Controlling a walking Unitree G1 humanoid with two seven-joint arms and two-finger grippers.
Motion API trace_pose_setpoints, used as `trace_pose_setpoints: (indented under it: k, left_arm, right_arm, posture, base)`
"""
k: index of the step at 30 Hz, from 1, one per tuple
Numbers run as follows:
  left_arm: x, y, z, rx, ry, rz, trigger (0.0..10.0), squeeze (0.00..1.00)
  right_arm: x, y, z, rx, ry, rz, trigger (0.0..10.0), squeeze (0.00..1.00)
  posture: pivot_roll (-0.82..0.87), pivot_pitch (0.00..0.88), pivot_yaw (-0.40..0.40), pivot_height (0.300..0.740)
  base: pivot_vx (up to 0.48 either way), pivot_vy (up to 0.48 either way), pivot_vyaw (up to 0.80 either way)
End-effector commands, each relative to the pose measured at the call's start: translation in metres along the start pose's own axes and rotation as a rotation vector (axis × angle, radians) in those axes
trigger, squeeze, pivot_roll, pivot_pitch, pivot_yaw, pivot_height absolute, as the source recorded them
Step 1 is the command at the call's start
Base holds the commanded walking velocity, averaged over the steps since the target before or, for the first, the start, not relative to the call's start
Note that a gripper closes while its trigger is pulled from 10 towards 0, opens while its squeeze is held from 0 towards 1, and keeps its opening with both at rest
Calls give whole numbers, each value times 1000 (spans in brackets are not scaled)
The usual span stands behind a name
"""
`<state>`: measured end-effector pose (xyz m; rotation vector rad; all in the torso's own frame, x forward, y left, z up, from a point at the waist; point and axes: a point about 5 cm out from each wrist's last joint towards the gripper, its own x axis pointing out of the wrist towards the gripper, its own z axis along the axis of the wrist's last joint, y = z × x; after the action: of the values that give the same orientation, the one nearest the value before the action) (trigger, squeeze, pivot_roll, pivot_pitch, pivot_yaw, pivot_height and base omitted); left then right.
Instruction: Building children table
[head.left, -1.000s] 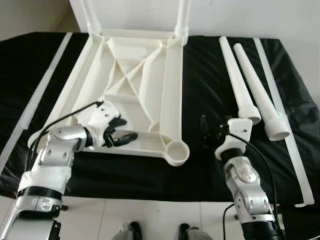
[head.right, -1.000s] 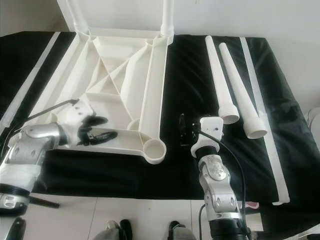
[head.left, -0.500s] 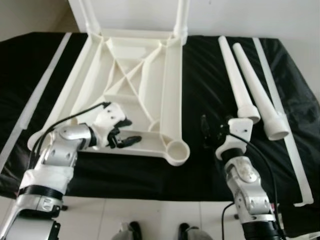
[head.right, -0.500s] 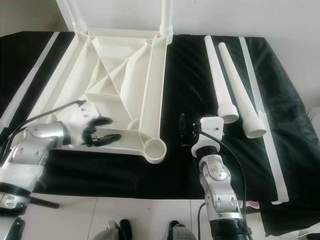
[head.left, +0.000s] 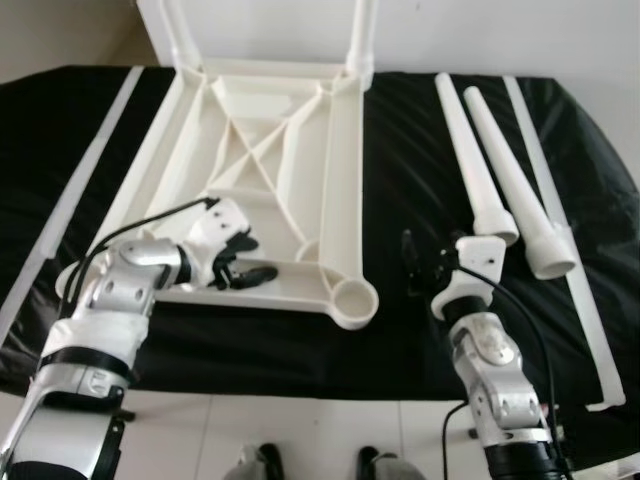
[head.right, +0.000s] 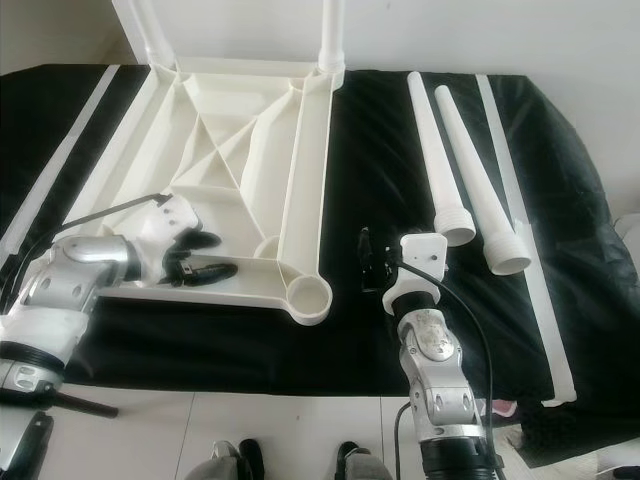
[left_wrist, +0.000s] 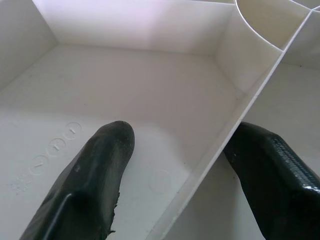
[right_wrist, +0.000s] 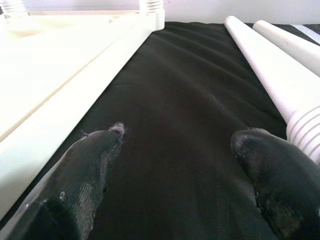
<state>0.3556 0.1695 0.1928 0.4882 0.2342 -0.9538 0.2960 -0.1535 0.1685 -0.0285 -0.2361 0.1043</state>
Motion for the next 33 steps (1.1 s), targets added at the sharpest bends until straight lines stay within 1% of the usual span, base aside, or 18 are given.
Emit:
trace_pose_setpoints:
  k: [1, 13, 15, 16, 17, 18, 20, 21, 22, 23, 24, 25, 33]
  left_arm:
    - [-2, 4, -8, -20, 36, 61, 0, 0]
    - [-2, 5, -8, -9, 22, 49, 0, 0]
    - [-2, 4, -7, 4, 10, 40, 0, 0]
    - [-2, 1, -4, 24, -21, 15, 0, 0]
    - [-2, 1, -4, 24, -21, 15, 0, 0]
    - [-3, -8, 3, 62, -91, -54, 10000, 0]
    - [-1, -8, 3, 69, -84, -28, 10000, 0]
    - [0, -8, 0, 67, -70, -23, 8824, 0]
    - [0, -8, -2, 68, -61, -22, 8824, 0]
    - [-1, -8, -2, 61, -70, -33, 0, 0]
    - [-1, -8, -2, 61, -70, -33, 0, 0]
    - [-2, -10, -3, 47, -77, -56, 0, 0]
    - [-2, -11, -4, 54, -74, -63, 0, 0]
  right_arm:
    - [-2, 0, -5, -6, 17, 6, 10000, 0]
    - [-1, 2, -5, -3, 15, 11, 10000, 0]
    - [-1, 2, -5, -2, 15, 11, 10000, 0]
    - [-1, 2, -5, -2, 15, 11, 10000, 0]
    - [-1, 2, -5, -2, 15, 11, 10000, 0]
    - [-1, 2, -5, 2, 11, 8, 10000, 0]
    - [-1, 2, -4, 10, 4, -3, 10000, 0]
    - [-1, 2, -4, 10, 3, -6, 10000, 0]
    - [-1, 2, -4, 10, 3, -7, 10000, 0]
    - [-1, 2, -4, 10, 3, -6, 10000, 0]
    - [-1, 2, -4, 10, 3, -6, 10000, 0]
    - [-2, 4, -4, 11, 4, -3, 10000, 0]
    - [-3, 4, -5, 12, 6, -4, 10000, 0]
  posture:
    - [-71, 211, 23, 740]
    - [-68, 204, 22, 740]
    - [-69, 205, 22, 740]
    - [-69, 205, 22, 740]
    - [-69, 205, 22, 740]
    - [-72, 206, 23, 740]
    - [-73, 205, 23, 740]
    - [-75, 205, 22, 740]
    - [-75, 205, 22, 740]
    - [-76, 204, 23, 740]
    - [-76, 204, 23, 740]
    - [-78, 204, 25, 740]
    - [-78, 203, 31, 740]
  base:
    - [0, 0, 0]
    - [0, 0, 0]
    - [0, 0, 0]
    - [0, 0, 0]
    - [0, 0, 0]
    - [0, 0, 0]
    - [0, 0, 0]
    - [0, 0, 0]
    - [0, 0, 0]
    - [0, 0, 0]
    - [0, 0, 0]
    - [0, 0, 0]
    - [0, 0, 0]
